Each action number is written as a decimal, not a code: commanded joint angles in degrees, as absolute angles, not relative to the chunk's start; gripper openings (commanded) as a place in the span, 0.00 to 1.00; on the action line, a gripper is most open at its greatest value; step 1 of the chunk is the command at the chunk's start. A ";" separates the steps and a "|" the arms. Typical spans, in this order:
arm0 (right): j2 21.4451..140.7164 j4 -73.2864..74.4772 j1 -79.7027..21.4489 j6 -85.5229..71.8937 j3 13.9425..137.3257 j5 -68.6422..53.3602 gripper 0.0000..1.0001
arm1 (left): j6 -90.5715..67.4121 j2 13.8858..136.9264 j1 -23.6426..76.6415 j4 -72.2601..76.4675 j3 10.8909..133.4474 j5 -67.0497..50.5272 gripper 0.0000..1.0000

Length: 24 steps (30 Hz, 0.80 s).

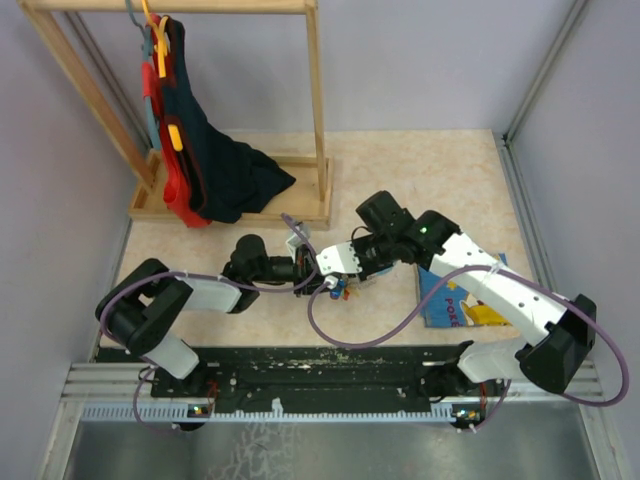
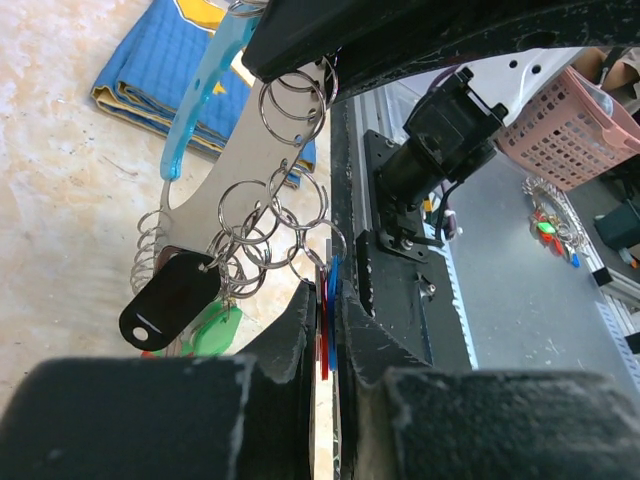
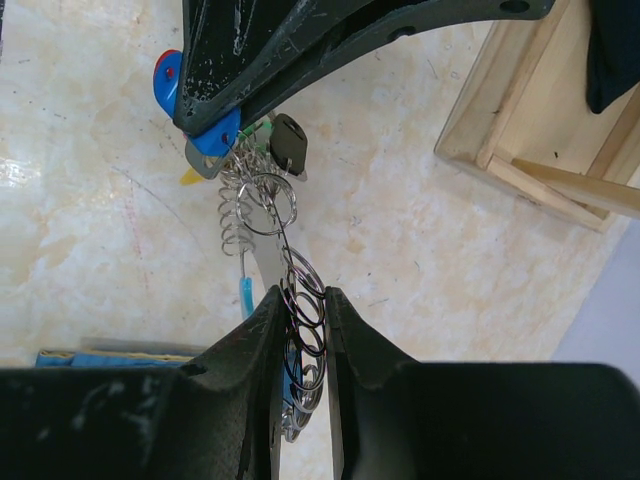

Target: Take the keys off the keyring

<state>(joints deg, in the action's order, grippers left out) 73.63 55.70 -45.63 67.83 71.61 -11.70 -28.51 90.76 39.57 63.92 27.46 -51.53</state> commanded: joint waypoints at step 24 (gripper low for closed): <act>72.94 51.59 -44.14 67.24 70.04 -17.73 0.00 | -29.82 94.20 38.67 62.42 29.26 -56.97 0.23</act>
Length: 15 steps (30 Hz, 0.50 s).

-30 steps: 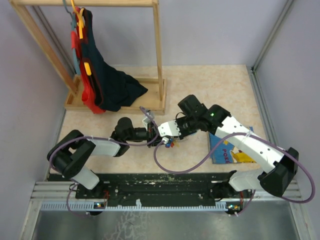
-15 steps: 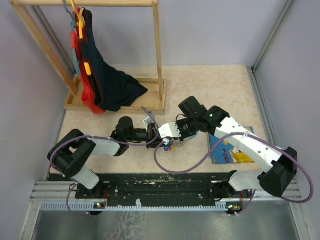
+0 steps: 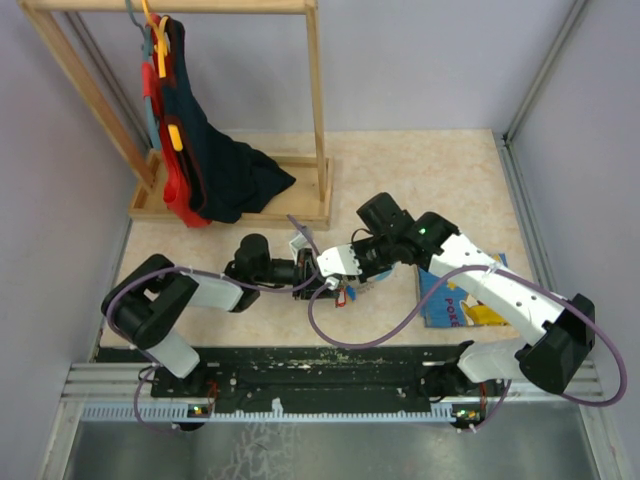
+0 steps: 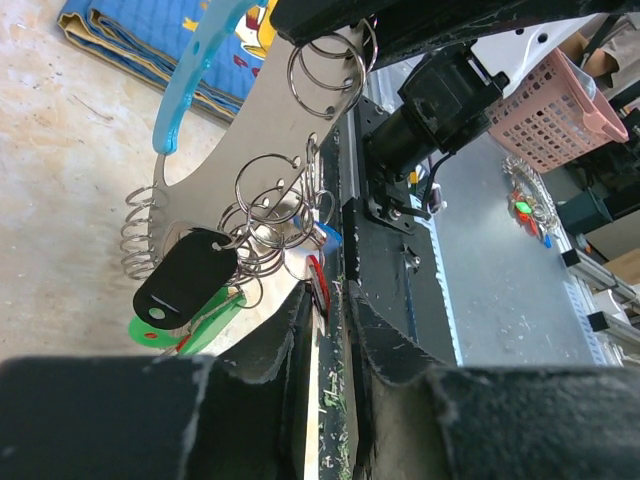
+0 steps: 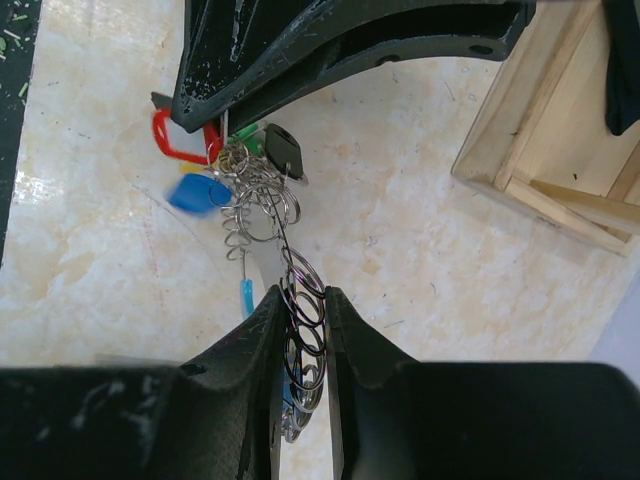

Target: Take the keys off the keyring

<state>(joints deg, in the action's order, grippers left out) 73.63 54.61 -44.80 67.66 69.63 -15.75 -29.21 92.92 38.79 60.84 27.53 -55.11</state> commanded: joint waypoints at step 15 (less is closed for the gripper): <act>73.72 51.42 -44.04 66.82 69.78 -18.23 0.00 | -29.33 93.68 38.67 61.29 27.96 -54.10 0.19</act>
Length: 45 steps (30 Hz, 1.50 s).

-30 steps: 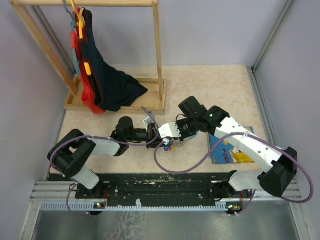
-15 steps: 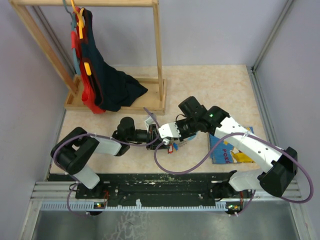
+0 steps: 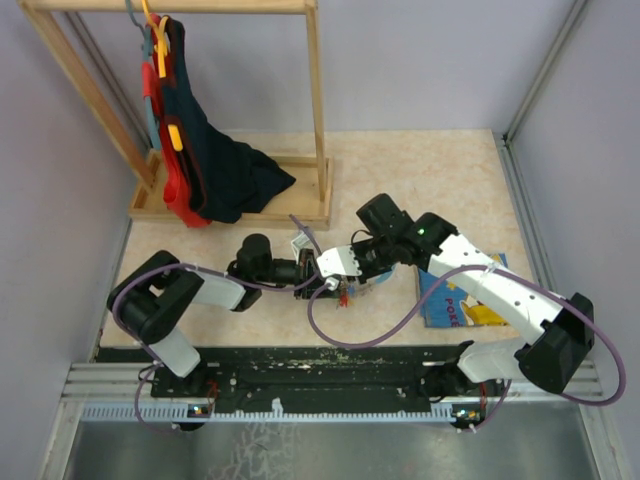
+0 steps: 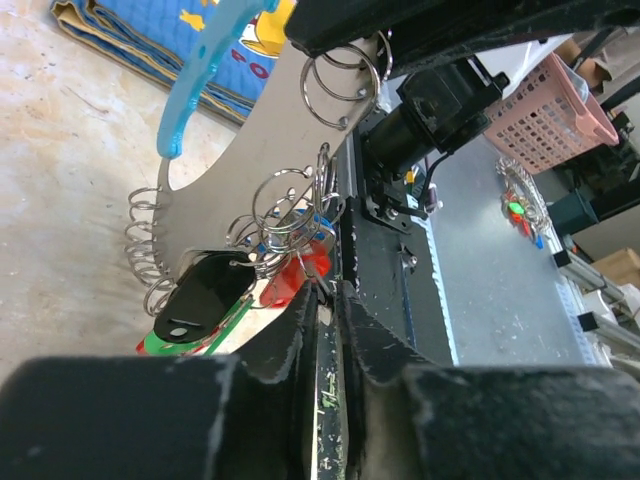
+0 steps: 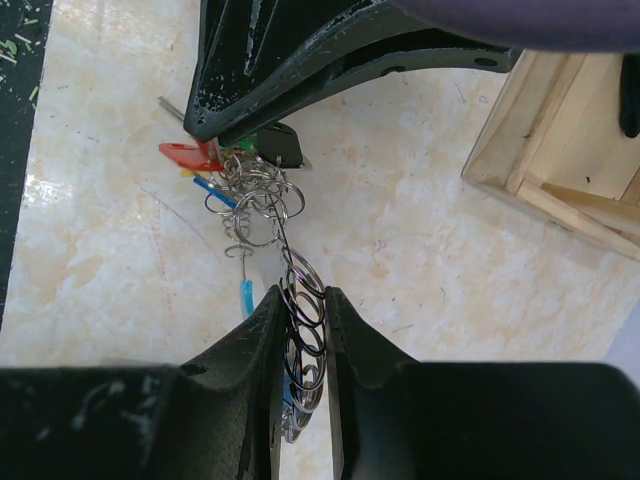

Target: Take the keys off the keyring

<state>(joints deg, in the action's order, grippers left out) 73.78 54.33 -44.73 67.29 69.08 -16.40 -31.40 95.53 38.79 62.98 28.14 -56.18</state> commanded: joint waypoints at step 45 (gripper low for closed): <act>74.97 51.23 -44.01 66.00 70.03 -19.18 0.00 | -38.84 96.22 53.82 83.37 18.49 -20.02 0.46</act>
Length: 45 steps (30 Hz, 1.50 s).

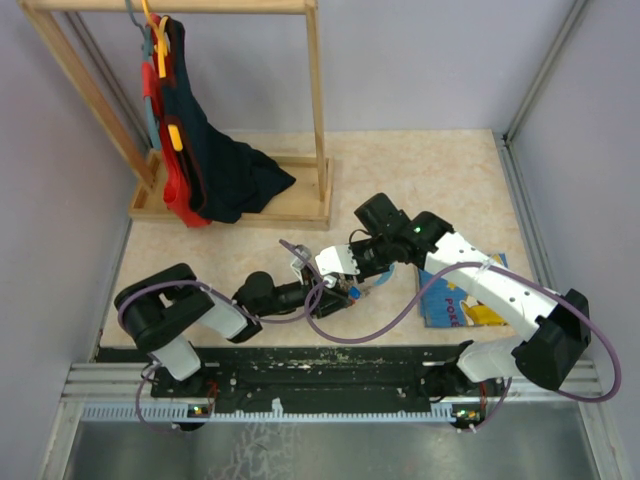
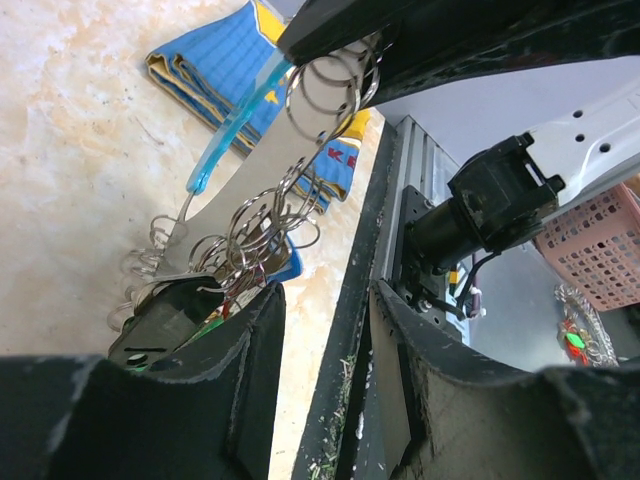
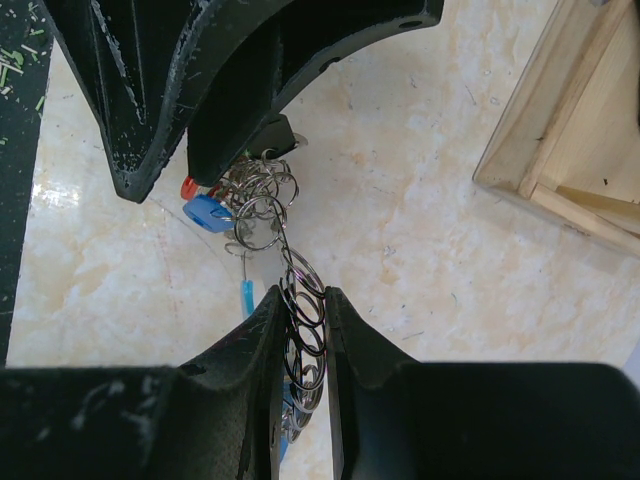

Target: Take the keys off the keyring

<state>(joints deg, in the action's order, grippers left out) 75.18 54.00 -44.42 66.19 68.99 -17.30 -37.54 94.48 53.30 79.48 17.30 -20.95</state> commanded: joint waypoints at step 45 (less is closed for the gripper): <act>74.99 51.42 -43.95 66.17 69.81 -19.30 0.00 | -30.94 86.95 61.52 57.87 24.67 2.03 0.01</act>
<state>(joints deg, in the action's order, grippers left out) 75.18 53.30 -44.34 66.32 68.99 -17.41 -33.26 89.34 61.06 58.30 23.73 0.86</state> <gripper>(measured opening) 0.184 0.052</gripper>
